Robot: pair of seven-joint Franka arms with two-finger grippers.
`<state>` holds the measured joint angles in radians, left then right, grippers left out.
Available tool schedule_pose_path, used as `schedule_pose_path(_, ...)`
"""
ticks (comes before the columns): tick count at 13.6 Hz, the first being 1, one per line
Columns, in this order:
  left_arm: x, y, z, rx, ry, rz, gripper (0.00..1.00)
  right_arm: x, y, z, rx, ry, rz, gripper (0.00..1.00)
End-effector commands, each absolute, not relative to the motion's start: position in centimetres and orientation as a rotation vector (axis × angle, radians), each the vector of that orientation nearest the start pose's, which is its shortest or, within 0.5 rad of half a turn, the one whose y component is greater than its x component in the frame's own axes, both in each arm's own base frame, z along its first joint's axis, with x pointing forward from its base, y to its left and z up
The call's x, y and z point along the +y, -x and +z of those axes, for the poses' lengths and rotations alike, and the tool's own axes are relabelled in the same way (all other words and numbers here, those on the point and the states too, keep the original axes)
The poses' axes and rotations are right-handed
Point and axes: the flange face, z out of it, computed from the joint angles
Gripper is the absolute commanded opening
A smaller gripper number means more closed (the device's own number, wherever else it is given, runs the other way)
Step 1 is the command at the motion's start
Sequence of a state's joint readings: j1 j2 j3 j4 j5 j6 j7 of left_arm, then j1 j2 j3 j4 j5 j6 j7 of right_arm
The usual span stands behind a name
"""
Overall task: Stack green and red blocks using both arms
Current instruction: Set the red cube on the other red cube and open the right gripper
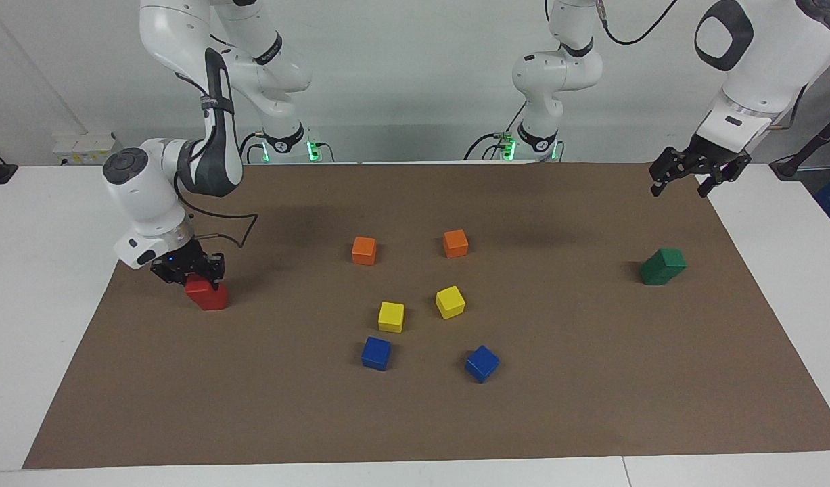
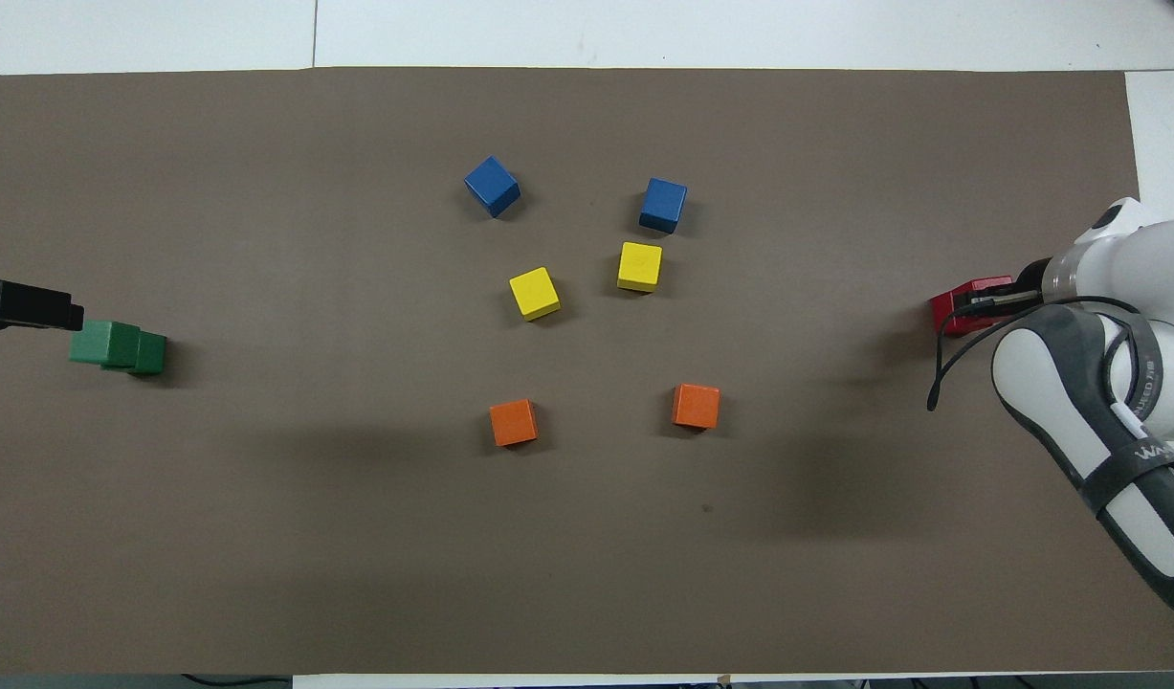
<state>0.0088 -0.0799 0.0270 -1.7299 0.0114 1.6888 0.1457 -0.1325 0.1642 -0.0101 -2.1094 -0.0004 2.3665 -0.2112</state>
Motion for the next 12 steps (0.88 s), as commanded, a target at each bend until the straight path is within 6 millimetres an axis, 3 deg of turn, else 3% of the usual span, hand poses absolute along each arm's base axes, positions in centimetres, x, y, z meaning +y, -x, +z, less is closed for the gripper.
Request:
schedule_pose_path(1, 1.03, -53.79, 61.73, 0.189, 3.075, -0.044, 1.00, -7.98, -56.27, 35.09, -0.097, 3.152, -0.160, 0.00)
schedule_pose_path(6, 1.16, -53.28, 61.79, 0.169, 3.122, 0.002, 1.00, -7.98, -56.28, 35.10, -0.097, 3.152, -0.163, 0.03)
schedule_pose_path(7, 1.16, -53.23, 61.73, 0.169, 3.122, 0.004, 1.00, -7.98, -56.27, 35.09, -0.094, 3.153, -0.160, 0.19)
schedule_pose_path(9, 1.14, -53.20, 61.70, 0.169, 3.124, 0.009, 1.00, -7.90, -56.28, 35.09, -0.079, 3.153, -0.160, 0.67)
schedule_pose_path(10, 1.14, -53.19, 61.70, 0.171, 3.124, 0.009, 1.00, -7.90, -56.28, 35.09, -0.067, 3.153, -0.160, 0.86)
schedule_pose_path(11, 1.04, -53.21, 61.64, 0.172, 3.125, 0.009, 1.00, -7.98, -56.27, 35.09, -0.065, 3.153, -0.160, 0.96)
schedule_pose_path(12, 0.96, -53.21, 61.64, 0.174, 3.125, 0.009, 1.00, -7.98, -56.27, 35.09, -0.062, 3.153, -0.160, 1.00)
